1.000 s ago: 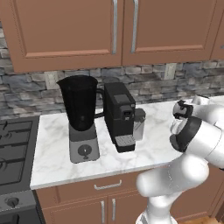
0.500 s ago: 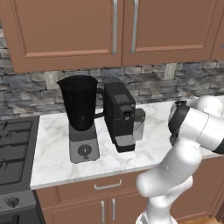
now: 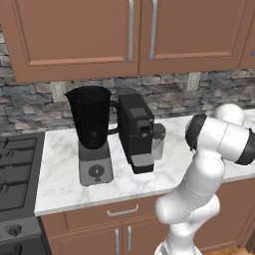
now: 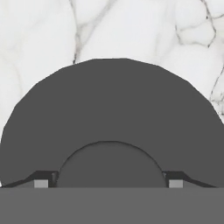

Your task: Close the lid blender by securely placing the lid on top.

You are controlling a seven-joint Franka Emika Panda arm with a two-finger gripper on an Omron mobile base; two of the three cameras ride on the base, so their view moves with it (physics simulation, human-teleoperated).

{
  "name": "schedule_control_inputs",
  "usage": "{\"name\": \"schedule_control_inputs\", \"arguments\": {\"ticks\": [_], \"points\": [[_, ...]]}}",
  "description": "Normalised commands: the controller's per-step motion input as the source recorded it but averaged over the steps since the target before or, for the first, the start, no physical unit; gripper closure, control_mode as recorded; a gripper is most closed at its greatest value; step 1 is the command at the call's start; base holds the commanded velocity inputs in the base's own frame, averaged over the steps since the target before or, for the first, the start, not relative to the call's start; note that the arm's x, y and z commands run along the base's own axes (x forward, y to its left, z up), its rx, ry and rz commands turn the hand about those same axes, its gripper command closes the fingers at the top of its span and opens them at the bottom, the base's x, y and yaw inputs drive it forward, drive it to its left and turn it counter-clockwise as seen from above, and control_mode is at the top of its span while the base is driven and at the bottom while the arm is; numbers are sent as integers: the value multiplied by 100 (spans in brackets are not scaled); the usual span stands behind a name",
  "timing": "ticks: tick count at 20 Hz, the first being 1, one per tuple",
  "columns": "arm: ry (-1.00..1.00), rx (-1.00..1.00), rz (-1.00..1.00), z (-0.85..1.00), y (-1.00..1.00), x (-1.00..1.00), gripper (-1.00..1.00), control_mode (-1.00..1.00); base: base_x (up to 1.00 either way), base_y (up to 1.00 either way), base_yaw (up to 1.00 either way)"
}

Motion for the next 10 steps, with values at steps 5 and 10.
{"name": "schedule_control_inputs", "arguments": {"ticks": [5,10], "points": [[1,-10,0,-65,52,3,100,-100,0,0,0],[-2,0,1,-4,5,-8,100,-100,0,0,0]]}}
